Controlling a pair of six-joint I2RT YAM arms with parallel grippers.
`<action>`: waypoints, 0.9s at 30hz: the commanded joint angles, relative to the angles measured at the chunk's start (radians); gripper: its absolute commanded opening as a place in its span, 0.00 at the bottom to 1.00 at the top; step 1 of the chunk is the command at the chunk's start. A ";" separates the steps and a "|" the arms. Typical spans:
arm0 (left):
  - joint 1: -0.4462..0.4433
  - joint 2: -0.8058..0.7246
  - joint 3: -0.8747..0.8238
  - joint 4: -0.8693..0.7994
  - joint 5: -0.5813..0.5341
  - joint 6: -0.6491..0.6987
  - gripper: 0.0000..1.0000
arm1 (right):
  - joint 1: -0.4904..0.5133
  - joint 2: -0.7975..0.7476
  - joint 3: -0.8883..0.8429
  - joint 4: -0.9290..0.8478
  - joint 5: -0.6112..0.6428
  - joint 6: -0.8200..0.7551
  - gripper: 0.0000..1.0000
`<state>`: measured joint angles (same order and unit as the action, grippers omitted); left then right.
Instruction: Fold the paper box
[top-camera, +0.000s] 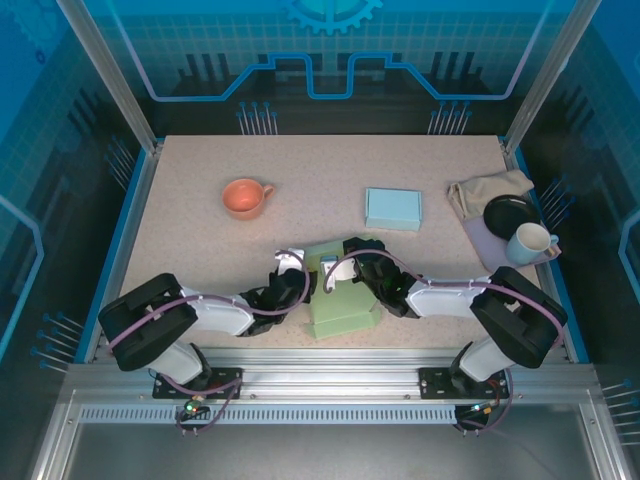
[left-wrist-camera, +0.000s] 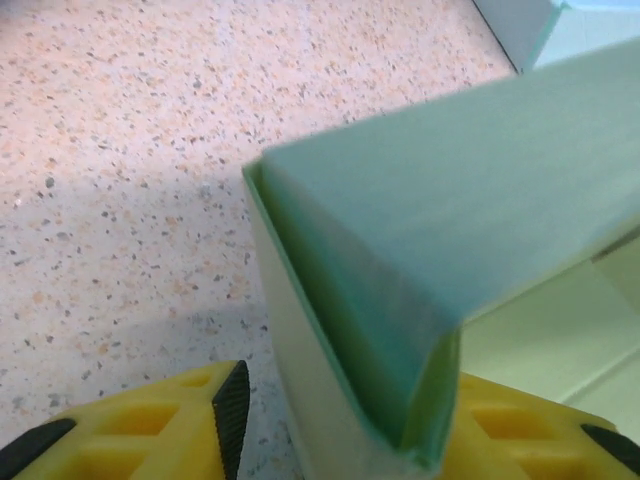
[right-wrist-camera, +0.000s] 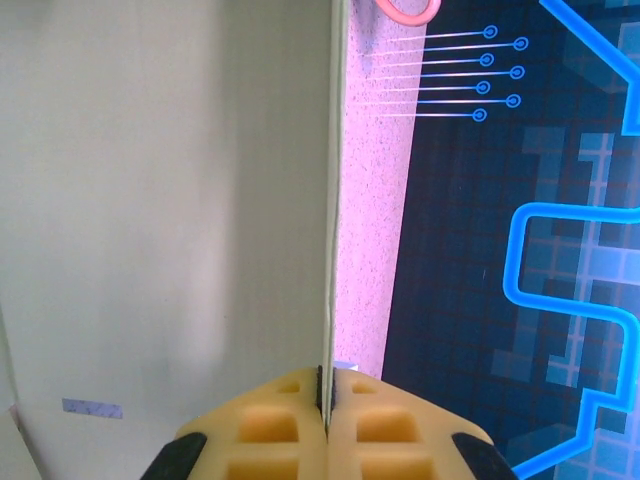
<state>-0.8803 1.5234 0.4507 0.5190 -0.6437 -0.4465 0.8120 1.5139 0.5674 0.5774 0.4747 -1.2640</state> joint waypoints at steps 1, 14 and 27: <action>-0.003 0.025 0.036 -0.051 -0.153 -0.051 0.36 | 0.014 0.017 -0.008 -0.055 0.030 0.018 0.00; -0.002 0.175 0.222 -0.589 -0.494 -0.488 0.03 | 0.007 0.029 0.000 -0.050 0.057 0.031 0.00; 0.038 0.232 0.208 -0.269 -0.260 -0.147 0.11 | -0.010 0.014 0.000 -0.072 0.021 0.078 0.00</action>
<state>-0.9062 1.7096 0.7136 0.1963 -0.9451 -0.7094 0.8089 1.5330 0.5762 0.5938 0.4908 -1.2373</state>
